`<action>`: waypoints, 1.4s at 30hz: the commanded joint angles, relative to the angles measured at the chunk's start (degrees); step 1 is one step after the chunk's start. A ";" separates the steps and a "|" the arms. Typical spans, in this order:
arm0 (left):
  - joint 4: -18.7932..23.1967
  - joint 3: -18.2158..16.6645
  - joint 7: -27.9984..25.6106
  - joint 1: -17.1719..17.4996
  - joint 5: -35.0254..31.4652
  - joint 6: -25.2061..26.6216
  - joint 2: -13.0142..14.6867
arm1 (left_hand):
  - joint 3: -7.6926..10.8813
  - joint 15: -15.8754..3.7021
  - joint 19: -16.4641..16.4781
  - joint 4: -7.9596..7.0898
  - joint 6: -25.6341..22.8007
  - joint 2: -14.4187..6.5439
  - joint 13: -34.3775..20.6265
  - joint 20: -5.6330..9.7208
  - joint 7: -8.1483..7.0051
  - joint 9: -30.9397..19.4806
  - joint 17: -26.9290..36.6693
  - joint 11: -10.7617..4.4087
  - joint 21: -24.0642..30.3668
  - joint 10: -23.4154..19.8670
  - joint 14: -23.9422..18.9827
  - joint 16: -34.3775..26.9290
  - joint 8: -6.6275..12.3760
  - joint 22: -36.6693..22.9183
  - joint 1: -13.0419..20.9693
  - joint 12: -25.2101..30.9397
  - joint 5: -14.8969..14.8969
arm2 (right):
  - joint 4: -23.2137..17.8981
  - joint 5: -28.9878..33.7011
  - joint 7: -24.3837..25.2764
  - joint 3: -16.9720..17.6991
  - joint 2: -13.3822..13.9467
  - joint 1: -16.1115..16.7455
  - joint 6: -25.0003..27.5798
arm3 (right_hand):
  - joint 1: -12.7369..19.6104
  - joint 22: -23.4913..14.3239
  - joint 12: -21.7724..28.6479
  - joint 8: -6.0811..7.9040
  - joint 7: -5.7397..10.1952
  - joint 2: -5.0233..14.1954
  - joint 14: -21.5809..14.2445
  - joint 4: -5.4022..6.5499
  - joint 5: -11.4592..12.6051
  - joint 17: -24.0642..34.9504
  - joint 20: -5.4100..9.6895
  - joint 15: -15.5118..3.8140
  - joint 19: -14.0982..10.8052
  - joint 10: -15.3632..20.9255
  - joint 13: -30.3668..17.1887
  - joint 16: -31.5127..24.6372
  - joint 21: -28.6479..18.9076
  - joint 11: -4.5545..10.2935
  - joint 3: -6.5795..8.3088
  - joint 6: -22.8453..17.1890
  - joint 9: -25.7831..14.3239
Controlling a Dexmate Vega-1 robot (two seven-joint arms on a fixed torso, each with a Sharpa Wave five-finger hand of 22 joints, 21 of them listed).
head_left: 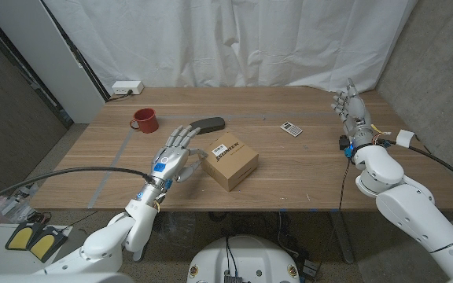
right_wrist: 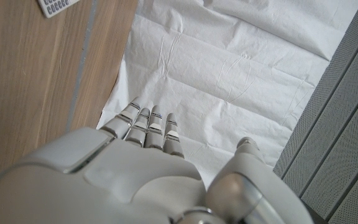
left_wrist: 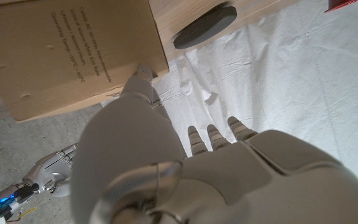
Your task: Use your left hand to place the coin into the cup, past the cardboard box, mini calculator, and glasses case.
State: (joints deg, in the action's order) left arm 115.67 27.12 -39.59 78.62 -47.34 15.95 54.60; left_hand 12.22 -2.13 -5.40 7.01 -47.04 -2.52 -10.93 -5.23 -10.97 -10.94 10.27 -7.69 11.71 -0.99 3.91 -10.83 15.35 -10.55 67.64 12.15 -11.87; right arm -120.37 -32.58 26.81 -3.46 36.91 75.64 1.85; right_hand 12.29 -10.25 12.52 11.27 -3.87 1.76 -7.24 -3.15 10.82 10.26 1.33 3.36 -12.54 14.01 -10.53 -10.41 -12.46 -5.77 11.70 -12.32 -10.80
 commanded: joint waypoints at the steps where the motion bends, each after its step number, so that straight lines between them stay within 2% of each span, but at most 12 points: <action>1: 0.82 -0.51 -0.52 0.65 -0.50 1.04 0.36 | -0.17 -1.91 -0.16 0.06 -0.41 -0.52 -0.05 -0.04 0.25 -0.12 0.20 -0.29 0.00 -0.06 -0.11 -0.16 -0.34 -0.05 0.23 -0.16 0.17 | -0.14 -0.16 0.43 -0.34 -0.14 -0.13 0.24 | -0.22 -0.34 0.04 -0.03 0.18 0.19 -0.48 0.09 -0.02 0.23 -0.24 -0.02 -0.49 0.24 -0.19 -0.26 0.05 0.03 -0.25 -0.30 -0.09; 12: 0.70 -0.42 -0.90 0.94 -0.59 2.03 -0.22 | -0.33 -1.58 -0.58 0.00 -0.55 -0.54 -0.06 -0.11 0.17 -0.12 0.28 -0.28 -0.11 -0.08 -0.16 -0.19 -0.49 -0.05 0.13 -0.19 0.18 | -0.17 -0.23 0.52 -0.60 0.07 -0.47 0.74 | -0.38 -0.34 0.00 -0.03 0.15 0.22 -0.48 0.13 -0.02 0.24 -0.23 0.00 -0.49 0.21 -0.19 -0.26 0.14 -0.05 -0.35 -0.32 -0.09; 42: -0.18 -0.01 -0.69 -0.04 1.18 0.34 -0.45 | -0.51 -1.21 -0.95 -0.06 -1.23 -0.61 -0.06 -0.50 0.14 -0.14 0.54 -0.34 -0.10 -0.42 -0.59 -0.36 -0.71 -0.06 0.04 -0.18 0.16 | 0.02 -0.40 0.77 -0.92 0.25 -1.19 1.07 | -0.45 -0.34 -0.07 -0.07 0.14 0.35 -0.53 0.06 0.01 0.21 -0.18 -0.05 -0.56 0.19 -0.19 -0.24 0.32 -0.03 -0.49 -0.25 -0.08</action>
State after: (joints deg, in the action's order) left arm 115.75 26.83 -40.49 78.89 -46.60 16.94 54.24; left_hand 11.78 -2.01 -5.70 7.02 -47.65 -2.51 -10.93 -5.53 -10.75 -10.94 10.55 -7.89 11.71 -1.19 3.41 -10.83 14.80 -10.54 67.65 12.15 -11.88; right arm -120.46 -32.89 27.58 -4.38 37.03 74.61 2.87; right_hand 12.06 -10.26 12.52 11.27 -3.87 1.99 -7.24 -3.17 10.82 10.26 1.33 3.36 -12.53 14.01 -10.53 -10.41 -12.46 -5.77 11.38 -12.32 -10.80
